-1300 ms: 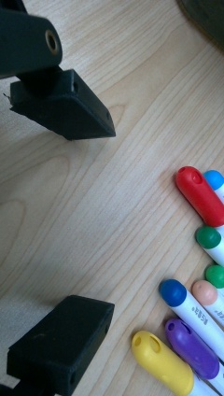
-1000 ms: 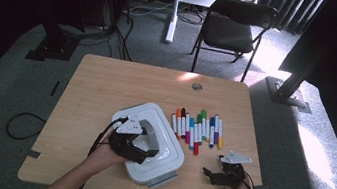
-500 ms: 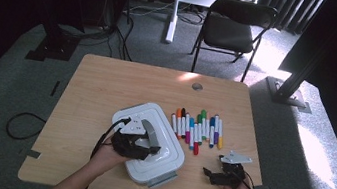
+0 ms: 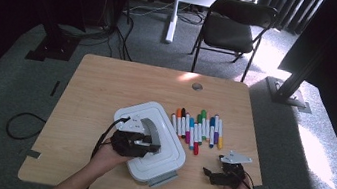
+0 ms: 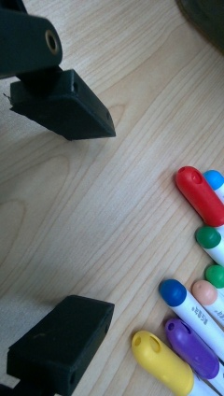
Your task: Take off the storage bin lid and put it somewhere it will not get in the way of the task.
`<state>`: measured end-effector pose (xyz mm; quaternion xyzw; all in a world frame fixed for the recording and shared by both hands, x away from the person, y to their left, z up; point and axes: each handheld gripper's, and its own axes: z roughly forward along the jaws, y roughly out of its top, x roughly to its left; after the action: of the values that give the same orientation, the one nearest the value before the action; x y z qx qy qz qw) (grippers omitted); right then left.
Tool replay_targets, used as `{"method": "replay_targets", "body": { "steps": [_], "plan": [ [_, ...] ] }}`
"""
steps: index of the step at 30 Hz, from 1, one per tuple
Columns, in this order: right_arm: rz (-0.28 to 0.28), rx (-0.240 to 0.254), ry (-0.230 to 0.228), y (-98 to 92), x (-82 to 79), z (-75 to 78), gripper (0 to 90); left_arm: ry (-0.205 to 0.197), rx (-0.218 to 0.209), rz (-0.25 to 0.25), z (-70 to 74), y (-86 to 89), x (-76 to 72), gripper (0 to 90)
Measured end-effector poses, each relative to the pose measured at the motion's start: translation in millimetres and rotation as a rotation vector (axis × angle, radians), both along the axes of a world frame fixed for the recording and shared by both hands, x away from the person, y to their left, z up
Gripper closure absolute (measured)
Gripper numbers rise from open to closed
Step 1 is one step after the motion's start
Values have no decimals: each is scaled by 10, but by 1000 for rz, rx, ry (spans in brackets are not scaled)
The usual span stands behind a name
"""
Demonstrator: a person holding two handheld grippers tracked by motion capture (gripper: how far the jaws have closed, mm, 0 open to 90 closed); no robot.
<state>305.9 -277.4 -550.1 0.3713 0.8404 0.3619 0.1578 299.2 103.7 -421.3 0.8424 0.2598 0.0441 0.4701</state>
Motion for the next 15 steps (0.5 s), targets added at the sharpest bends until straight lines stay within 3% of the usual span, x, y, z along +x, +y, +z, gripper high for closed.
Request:
{"method": "replay_targets", "body": {
  "steps": [15],
  "plan": [
    [0, 0, 0, 0, 0, 0, 136, -3, -22, -13, 50, 53, -66, 714]
  ]
}}
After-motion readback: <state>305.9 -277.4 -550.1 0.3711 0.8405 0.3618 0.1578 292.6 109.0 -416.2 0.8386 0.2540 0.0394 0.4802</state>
